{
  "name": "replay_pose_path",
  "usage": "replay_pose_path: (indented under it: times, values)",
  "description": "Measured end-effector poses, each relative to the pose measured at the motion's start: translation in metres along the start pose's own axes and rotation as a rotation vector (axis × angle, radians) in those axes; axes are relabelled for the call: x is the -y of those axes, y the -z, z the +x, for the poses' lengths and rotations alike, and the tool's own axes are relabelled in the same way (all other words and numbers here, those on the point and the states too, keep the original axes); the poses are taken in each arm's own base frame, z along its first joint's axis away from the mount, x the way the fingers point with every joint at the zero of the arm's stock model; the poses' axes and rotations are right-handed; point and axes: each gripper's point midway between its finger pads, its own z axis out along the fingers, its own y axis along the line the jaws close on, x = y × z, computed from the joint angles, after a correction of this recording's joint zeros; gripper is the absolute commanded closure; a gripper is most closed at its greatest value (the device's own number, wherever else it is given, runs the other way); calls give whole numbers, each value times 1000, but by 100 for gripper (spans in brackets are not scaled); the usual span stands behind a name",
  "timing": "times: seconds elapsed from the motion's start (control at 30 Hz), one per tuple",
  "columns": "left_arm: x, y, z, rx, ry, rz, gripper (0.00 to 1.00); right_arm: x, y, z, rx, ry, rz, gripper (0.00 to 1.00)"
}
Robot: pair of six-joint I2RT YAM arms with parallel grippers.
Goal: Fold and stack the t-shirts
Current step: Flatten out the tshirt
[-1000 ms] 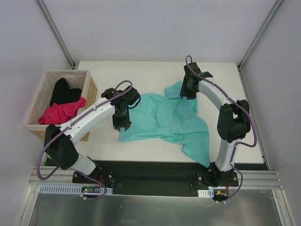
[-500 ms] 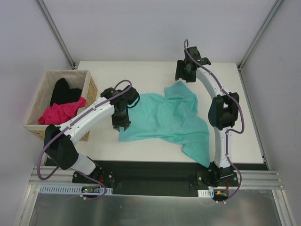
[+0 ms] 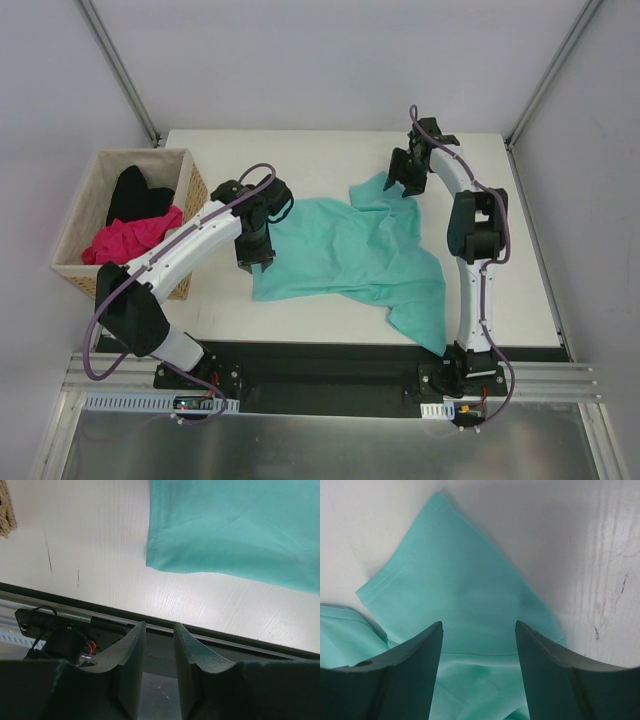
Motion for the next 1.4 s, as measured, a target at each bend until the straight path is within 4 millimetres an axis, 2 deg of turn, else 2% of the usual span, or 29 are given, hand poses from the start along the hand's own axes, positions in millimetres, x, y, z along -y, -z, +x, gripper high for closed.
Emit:
replay_pose_path:
  times: [0.23,0.6,0.73,1.0,1.13,1.23,1.4]
  values:
    - [3,-3,-2,-13,-3,-13,71,14,-11,3,-40,-67,-30,39]
    - [4,-5,-2,-27,-7,-28,71,27,-8,0,-25,-158,-38,39]
    - [4,-5,-2,-29,-8,-30,71,48,-2,0,-9,-192,17,39]
    - [6,-4,-5,-25,-13,-26,71,104,17,-1,30,-275,134,39]
    - [6,-4,-5,-25,-17,-25,72,119,22,-4,44,-299,151,39]
    - [6,-4,-5,-24,-18,-25,71,119,23,-5,47,-302,140,39]
    - [6,-4,-5,-24,-19,-25,72,108,27,-9,56,-283,107,37]
